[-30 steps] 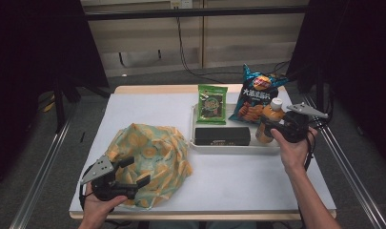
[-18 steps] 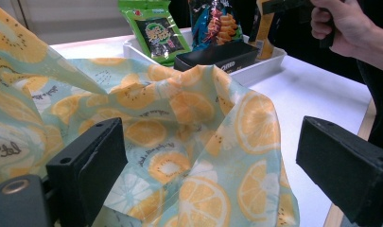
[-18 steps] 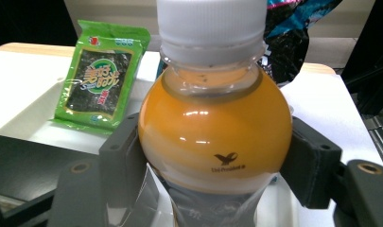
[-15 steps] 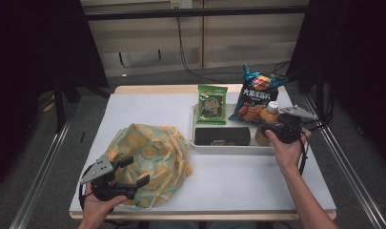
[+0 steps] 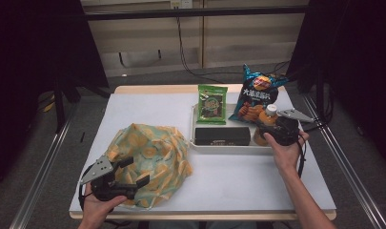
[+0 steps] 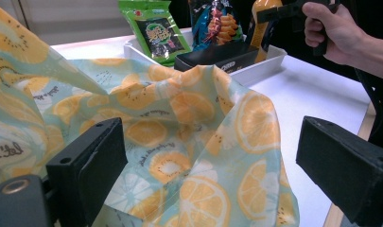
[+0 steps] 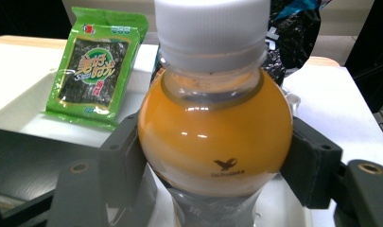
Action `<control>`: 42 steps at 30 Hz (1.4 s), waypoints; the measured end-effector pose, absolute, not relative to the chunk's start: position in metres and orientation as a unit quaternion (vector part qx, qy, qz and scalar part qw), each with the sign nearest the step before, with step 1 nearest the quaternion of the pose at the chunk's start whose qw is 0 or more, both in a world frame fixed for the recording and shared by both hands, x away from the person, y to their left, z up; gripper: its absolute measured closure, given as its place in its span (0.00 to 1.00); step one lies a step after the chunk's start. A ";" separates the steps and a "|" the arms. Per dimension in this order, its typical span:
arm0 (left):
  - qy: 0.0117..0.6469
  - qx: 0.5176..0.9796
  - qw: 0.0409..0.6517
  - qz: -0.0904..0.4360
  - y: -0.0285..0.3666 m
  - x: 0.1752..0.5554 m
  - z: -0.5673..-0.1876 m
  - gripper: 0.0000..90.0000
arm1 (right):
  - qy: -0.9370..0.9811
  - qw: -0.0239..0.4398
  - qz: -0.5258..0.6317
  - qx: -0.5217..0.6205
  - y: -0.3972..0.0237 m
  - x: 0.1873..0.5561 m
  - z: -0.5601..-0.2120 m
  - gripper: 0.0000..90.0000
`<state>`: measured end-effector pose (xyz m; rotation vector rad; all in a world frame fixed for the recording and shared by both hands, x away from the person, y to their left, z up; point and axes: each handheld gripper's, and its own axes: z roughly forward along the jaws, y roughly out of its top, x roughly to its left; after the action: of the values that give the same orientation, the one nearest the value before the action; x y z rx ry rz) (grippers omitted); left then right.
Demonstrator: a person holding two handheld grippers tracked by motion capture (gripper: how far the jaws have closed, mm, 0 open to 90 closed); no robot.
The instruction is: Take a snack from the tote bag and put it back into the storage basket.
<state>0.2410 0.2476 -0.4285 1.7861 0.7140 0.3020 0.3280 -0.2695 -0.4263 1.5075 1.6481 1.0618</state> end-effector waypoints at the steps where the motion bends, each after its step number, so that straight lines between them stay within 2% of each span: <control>1: 0.302 0.759 0.562 0.130 0.248 0.241 -0.428 0.10 | 0.632 0.332 0.403 0.573 -0.269 0.327 -0.427 0.34; 24: 0.307 0.758 0.561 0.130 0.247 0.241 -0.429 0.10 | 0.608 0.333 0.416 0.589 -0.267 0.324 -0.430 0.33; 31: 0.306 0.757 0.562 0.130 0.248 0.240 -0.428 0.10 | 0.622 0.313 0.427 0.576 -0.266 0.324 -0.432 0.19; 42: 0.302 0.758 0.564 0.127 0.248 0.241 -0.429 0.10 | 0.622 0.297 0.474 0.548 -0.281 0.310 -0.419 0.04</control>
<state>0.2411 0.2479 -0.4289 1.7843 0.7105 0.2987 0.3104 -0.2809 -0.4189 1.4568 1.6535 1.2591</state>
